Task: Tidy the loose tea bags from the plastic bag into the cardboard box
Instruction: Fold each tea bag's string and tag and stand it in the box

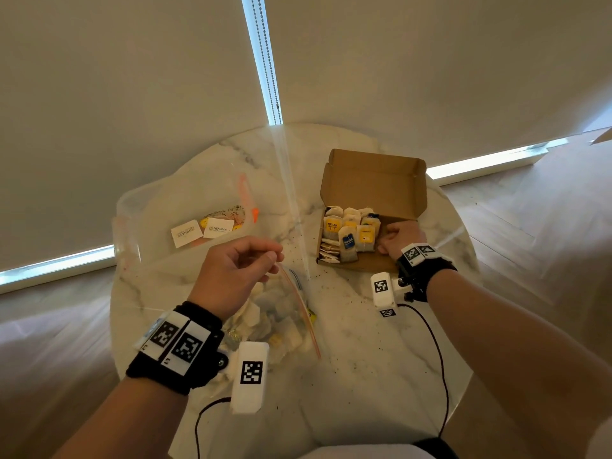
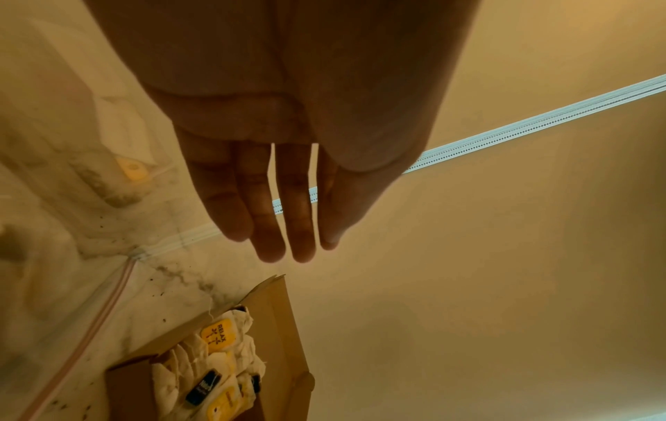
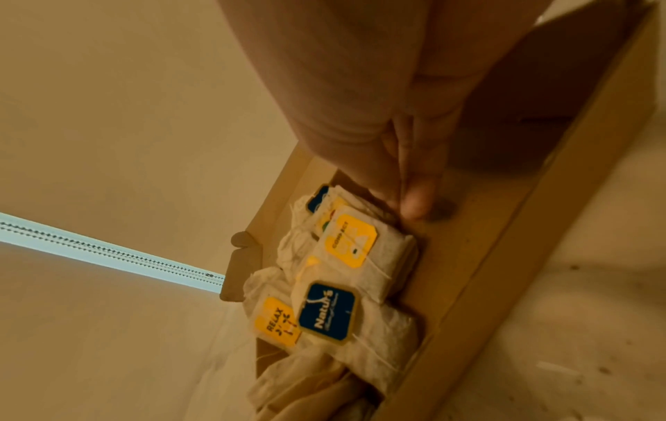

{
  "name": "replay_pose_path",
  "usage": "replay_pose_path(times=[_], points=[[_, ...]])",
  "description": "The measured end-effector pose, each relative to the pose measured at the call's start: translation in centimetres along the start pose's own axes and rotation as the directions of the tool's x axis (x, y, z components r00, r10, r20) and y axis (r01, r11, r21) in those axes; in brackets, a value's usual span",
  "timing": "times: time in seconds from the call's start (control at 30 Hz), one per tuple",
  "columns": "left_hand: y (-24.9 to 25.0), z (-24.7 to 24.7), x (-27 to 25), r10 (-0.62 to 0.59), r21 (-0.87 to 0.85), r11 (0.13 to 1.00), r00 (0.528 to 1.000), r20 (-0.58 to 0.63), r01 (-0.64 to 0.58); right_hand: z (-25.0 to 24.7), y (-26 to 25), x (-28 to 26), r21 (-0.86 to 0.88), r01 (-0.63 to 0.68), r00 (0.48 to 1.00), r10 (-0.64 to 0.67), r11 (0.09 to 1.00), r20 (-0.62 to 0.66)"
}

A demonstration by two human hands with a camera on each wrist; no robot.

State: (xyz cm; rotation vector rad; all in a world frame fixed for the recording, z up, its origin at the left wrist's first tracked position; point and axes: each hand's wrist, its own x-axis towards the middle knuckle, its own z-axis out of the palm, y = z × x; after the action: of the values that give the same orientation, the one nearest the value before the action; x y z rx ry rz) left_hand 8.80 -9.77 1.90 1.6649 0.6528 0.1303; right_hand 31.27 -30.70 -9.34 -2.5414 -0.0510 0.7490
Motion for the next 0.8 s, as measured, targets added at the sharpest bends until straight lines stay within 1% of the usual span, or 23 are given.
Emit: replay_pose_path(times=[0.07, 0.13, 0.17, 0.2, 0.23, 0.27, 0.3, 0.33, 0.37, 0.4, 0.43, 0.47, 0.5, 0.57, 0.67, 0.8], points=[[-0.2, 0.3, 0.1, -0.035, 0.063, 0.997, 0.998, 0.052, 0.032, -0.5, 0.3, -0.6, -0.018, 0.001, 0.998, -0.002, 1.0, -0.055], [-0.6, 0.8, 0.5, -0.089, 0.182, 0.981, 0.984, 0.157, 0.06, -0.8, 0.3, -1.3, -0.024, 0.046, 0.994, -0.049, 0.999, -0.103], [-0.9, 1.3, 0.7, -0.132, 0.278, 0.958, 0.964, 0.229, 0.065, -1.0, 0.2, -1.8, -0.015, 0.08, 0.99, -0.081, 0.997, -0.115], [-1.1, 1.8, 0.8, -0.187, 0.392, 0.918, 0.933, 0.307, 0.055, -1.0, 0.0, -2.2, -0.002, 0.116, 0.987, -0.116, 0.993, -0.116], [-1.3, 2.4, 0.9, -0.254, 0.514, 0.857, 0.891, 0.376, 0.028, -1.0, -0.2, -2.7, 0.004, 0.159, 0.982, -0.157, 0.987, -0.109], [-1.7, 3.0, 0.9, -0.326, 0.64, 0.768, 0.846, 0.423, -0.025, -0.9, -0.4, -3.2, 0.009, 0.204, 0.975, -0.202, 0.979, -0.097], [-2.1, 3.5, 0.8, -0.391, 0.752, 0.652, 0.808, 0.44, -0.094, -0.7, -0.8, -3.8, 0.011, 0.249, 0.966, -0.247, 0.969, -0.071], [-2.5, 3.9, 0.7, -0.446, 0.839, 0.522, 0.79, 0.421, -0.152, -0.5, -1.1, -4.5, 0.011, 0.293, 0.956, -0.292, 0.956, -0.025], [-2.9, 4.1, 0.5, -0.484, 0.897, 0.407, 0.791, 0.374, -0.175, -0.1, -1.5, -5.2, 0.004, 0.334, 0.942, -0.334, 0.942, 0.036], [-3.3, 4.2, 0.4, -0.498, 0.933, 0.319, 0.808, 0.315, -0.167, 0.3, -1.8, -5.9, -0.007, 0.373, 0.924, -0.371, 0.928, 0.098], [-3.5, 4.1, 0.1, -0.488, 0.953, 0.266, 0.832, 0.262, -0.144, 0.9, -2.2, -6.7, -0.018, 0.407, 0.903, -0.4, 0.913, 0.157], [-3.6, 4.0, -0.2, -0.46, 0.963, 0.245, 0.86, 0.22, -0.115, 1.5, -2.4, -7.6, -0.038, 0.446, 0.879, -0.43, 0.894, 0.207], [-3.7, 3.7, -0.5, -0.425, 0.964, 0.252, 0.885, 0.191, -0.087, 2.2, -2.7, -8.5, -0.064, 0.492, 0.85, -0.464, 0.868, 0.249], [-3.7, 3.2, -1.2, -0.39, 0.956, 0.29, 0.908, 0.152, -0.036, 3.9, -3.0, -9.9, -0.109, 0.581, 0.787, -0.524, 0.806, 0.325], [-3.8, 2.3, -1.8, -0.412, 0.954, 0.3, 0.902, 0.131, -0.001, 6.6, -3.5, -11.5, -0.183, 0.674, 0.704, -0.547, 0.716, 0.453], [-4.3, 1.9, -2.8, -0.389, 0.939, 0.344, 0.908, 0.157, -0.015, 9.6, -4.2, -12.3, -0.257, 0.817, 0.555, -0.582, 0.516, 0.594]])
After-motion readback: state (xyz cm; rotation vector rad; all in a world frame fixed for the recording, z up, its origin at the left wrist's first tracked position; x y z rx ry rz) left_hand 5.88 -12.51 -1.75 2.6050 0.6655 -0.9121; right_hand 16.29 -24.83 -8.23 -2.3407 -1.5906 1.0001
